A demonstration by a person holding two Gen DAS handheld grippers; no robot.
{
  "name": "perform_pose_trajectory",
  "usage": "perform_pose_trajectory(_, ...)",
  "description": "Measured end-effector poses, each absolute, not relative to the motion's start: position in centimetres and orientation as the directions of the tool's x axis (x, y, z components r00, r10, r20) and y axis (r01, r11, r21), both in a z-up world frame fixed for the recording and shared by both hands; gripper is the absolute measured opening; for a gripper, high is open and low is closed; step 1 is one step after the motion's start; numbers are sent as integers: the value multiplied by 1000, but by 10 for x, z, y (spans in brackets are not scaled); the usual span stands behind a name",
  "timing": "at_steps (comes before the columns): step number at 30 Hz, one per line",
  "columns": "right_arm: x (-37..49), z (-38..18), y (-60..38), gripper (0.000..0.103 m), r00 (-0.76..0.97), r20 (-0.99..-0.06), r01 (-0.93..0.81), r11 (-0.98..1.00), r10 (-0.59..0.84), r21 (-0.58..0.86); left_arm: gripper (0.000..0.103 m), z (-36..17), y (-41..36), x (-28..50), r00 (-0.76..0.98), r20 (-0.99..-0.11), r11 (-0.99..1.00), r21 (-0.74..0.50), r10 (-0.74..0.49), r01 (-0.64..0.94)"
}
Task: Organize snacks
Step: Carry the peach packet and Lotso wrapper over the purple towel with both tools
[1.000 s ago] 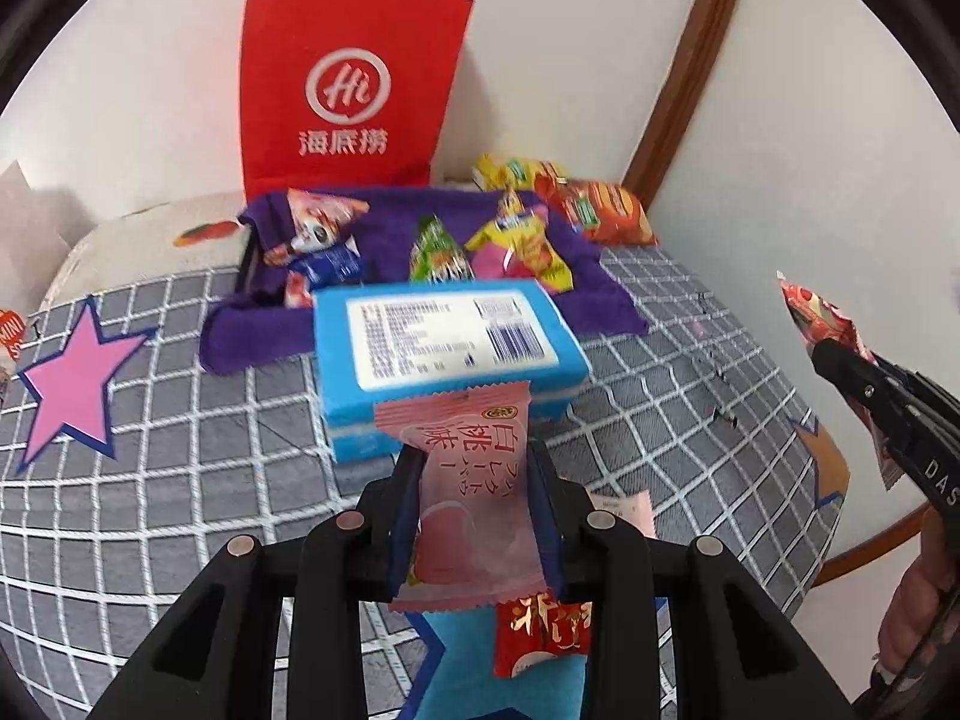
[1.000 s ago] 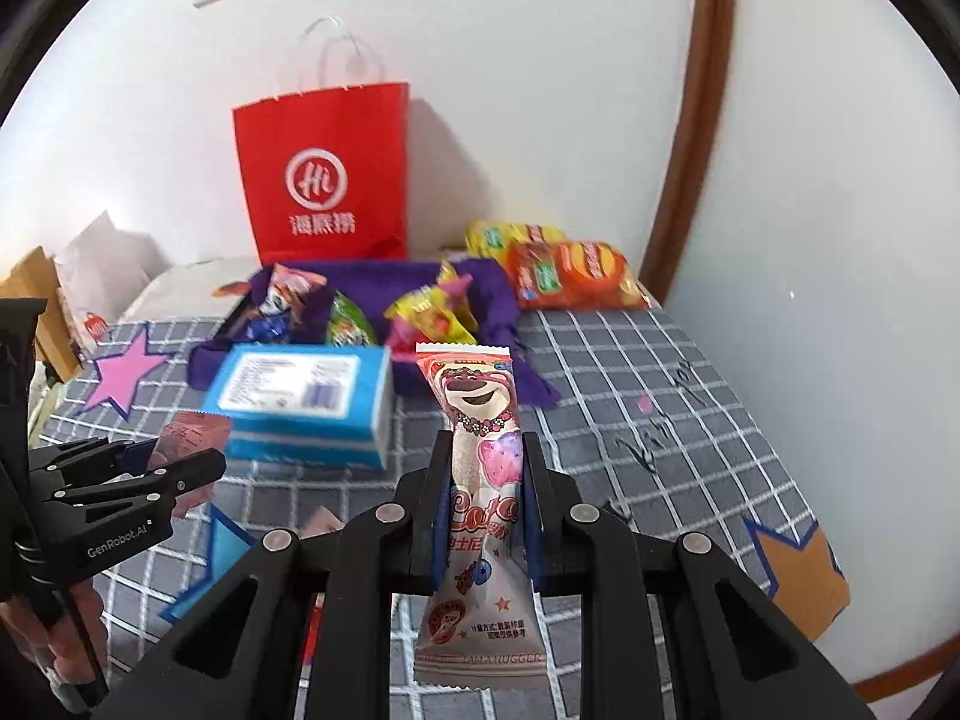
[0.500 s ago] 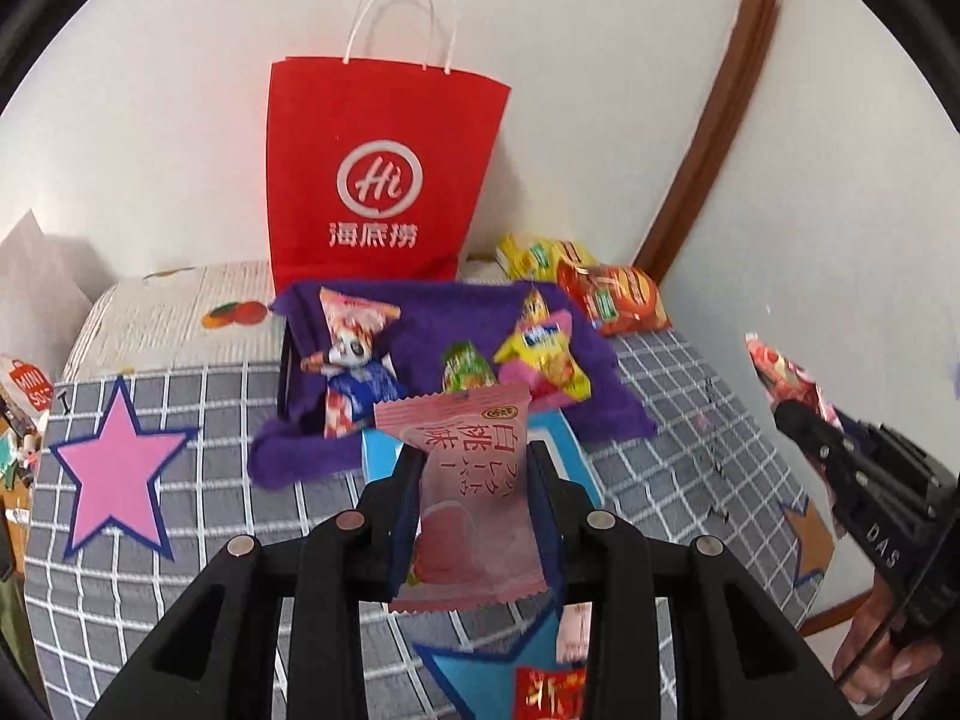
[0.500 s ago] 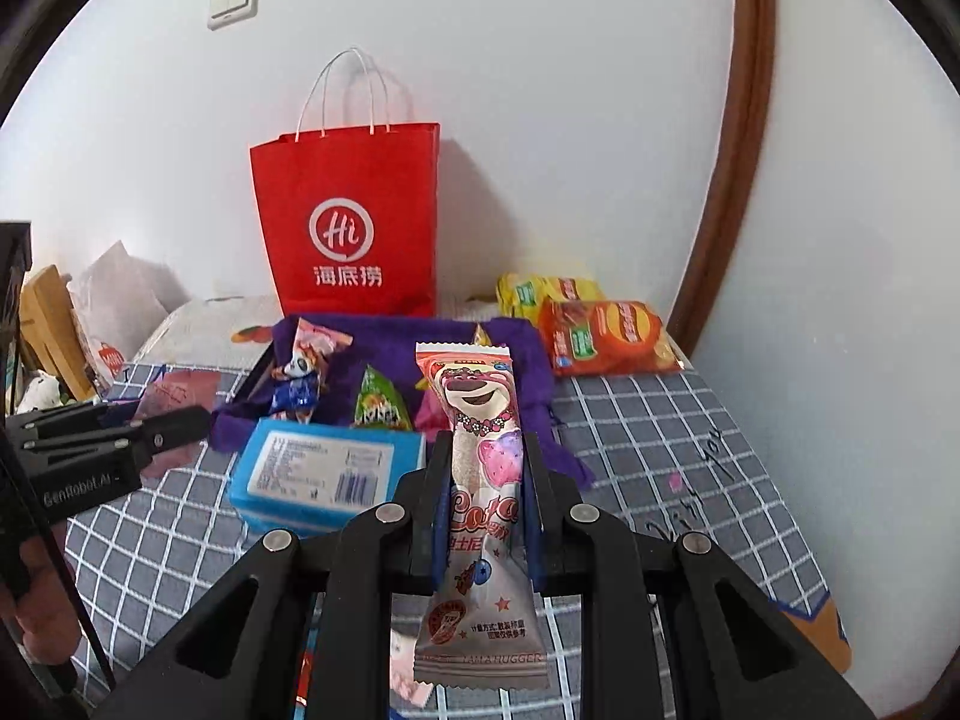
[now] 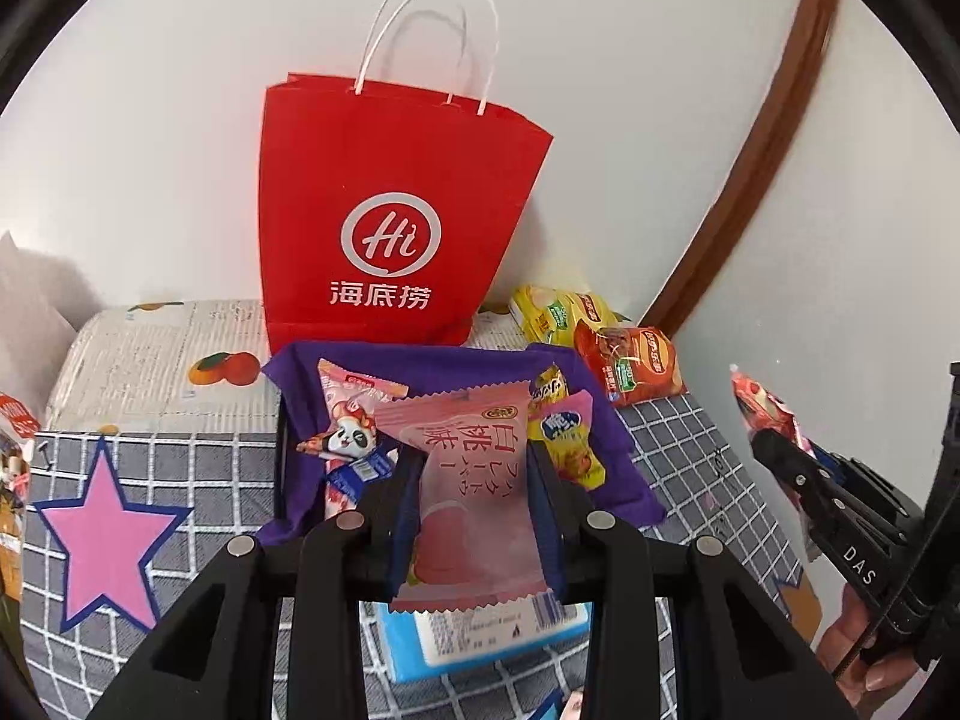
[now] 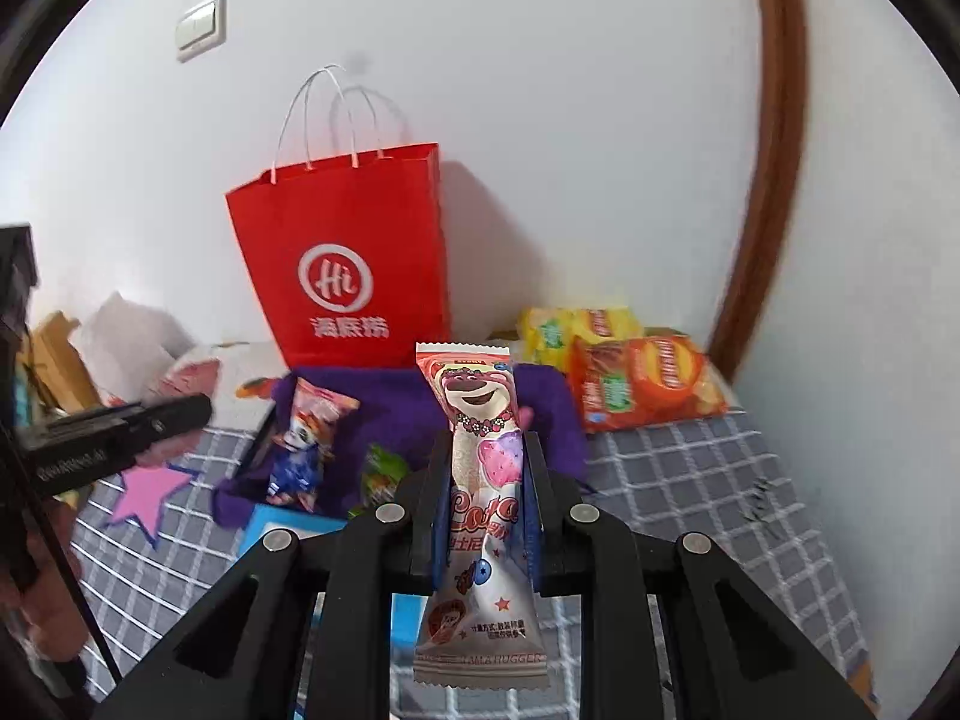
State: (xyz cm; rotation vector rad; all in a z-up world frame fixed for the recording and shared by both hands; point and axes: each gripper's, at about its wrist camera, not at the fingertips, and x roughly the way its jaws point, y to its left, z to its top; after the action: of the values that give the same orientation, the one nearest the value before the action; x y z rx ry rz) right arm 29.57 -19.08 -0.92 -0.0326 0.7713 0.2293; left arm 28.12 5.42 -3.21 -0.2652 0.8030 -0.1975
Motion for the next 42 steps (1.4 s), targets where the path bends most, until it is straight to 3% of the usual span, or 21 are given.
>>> perform_pose_trajectory(10, 366, -22, -163, 20, 643, -726, -264, 961, 243, 87, 32, -39, 64, 325, 685, -673, 941, -335, -280, 56)
perform_pose_trajectory(32, 452, -159, -101, 21, 311, -922, -342, 932, 230, 117, 32, -100, 96, 355, 593, -766, 939, -340, -249, -45)
perform_pose_trajectory(42, 447, -164, -105, 29, 303, -928, -389, 917, 219, 89, 32, -127, 85, 367, 534, -802, 937, -346, -268, -49)
